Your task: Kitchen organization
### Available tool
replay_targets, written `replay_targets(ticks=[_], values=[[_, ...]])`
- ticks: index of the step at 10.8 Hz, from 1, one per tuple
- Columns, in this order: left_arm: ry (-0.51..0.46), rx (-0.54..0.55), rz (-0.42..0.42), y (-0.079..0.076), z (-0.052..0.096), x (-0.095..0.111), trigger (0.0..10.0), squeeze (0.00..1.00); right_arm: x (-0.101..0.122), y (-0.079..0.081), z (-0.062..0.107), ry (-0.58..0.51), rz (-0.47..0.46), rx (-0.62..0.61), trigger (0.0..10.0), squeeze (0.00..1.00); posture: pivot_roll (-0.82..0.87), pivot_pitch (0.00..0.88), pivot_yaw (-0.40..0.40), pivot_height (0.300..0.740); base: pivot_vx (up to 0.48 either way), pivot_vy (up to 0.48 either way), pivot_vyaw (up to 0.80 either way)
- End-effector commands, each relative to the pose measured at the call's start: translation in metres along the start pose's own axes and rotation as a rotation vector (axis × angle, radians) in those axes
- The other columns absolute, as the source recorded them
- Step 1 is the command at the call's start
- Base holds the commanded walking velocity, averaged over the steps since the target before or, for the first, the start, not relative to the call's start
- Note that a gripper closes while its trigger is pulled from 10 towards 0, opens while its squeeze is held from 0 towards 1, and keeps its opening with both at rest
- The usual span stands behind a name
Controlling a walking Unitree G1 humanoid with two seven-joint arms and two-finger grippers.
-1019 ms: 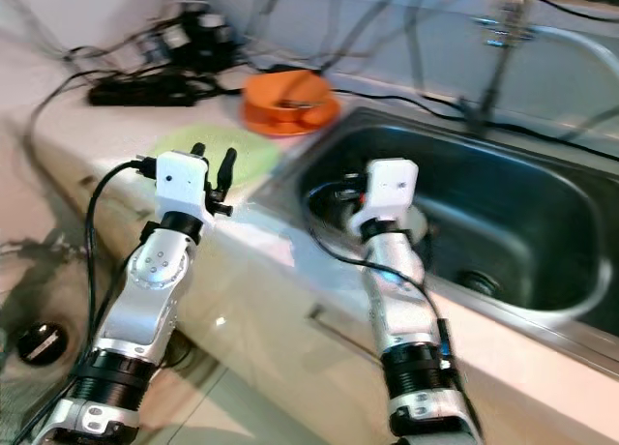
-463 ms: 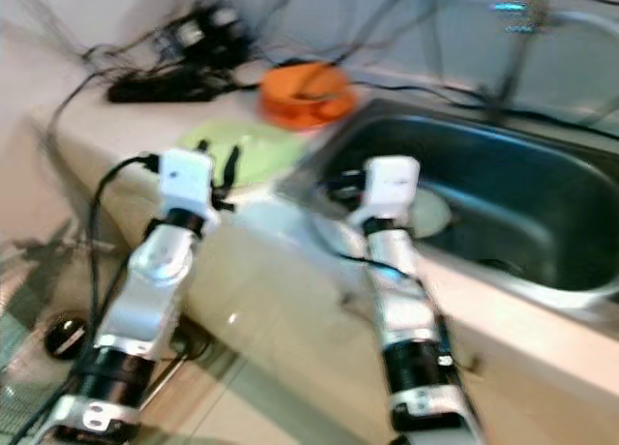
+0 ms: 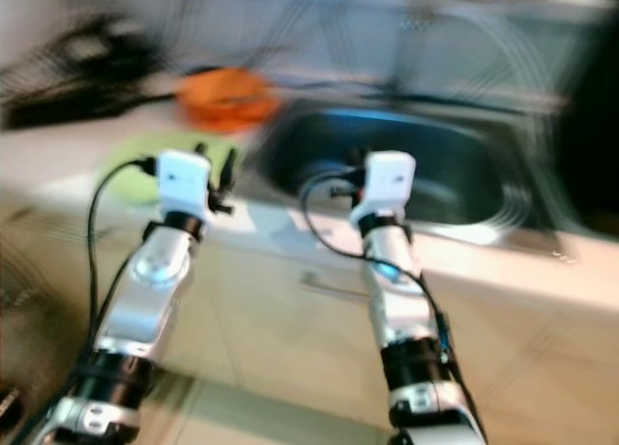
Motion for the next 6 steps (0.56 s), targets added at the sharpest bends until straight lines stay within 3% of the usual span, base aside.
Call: replay_targets(ticks=[1,3,6], values=[[-0.008,0.011,-0.008,0.0052,-0.0012,0.0031,10.0,0.00,0.0012,0.0053,-0.0021,0.002,-0.008,0.014,10.0,0.00,0.15,0.000,0.044,0.740,0.000,0.311,0.00],[-0.007,0.010,-0.012,0.0059,-0.0009,0.0029,10.0,0.00,-0.0003,0.0057,-0.0027,0.015,-0.012,0.016,10.0,0.00,0.15,0.000,0.045,0.740,0.000,0.311,-0.75],[-0.001,0.009,-0.011,0.0055,-0.0011,0.0019,10.0,0.00,-0.0011,0.0051,-0.0017,0.013,-0.006,0.006,10.0,0.00,0.15,0.000,0.047,0.740,0.000,0.333,0.00]])
Point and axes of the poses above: a point about 5 cm out from each wrist's last joint towards the gripper, its own z axis pointing back from the gripper into the wrist, its own x axis along the axis of the wrist's last joint, y = z × x, the point moved 4 cm from there along -z, pointing out of the wrist towards the gripper, and after that the axes turned 12 degrees about z, right-handed, at the moved point
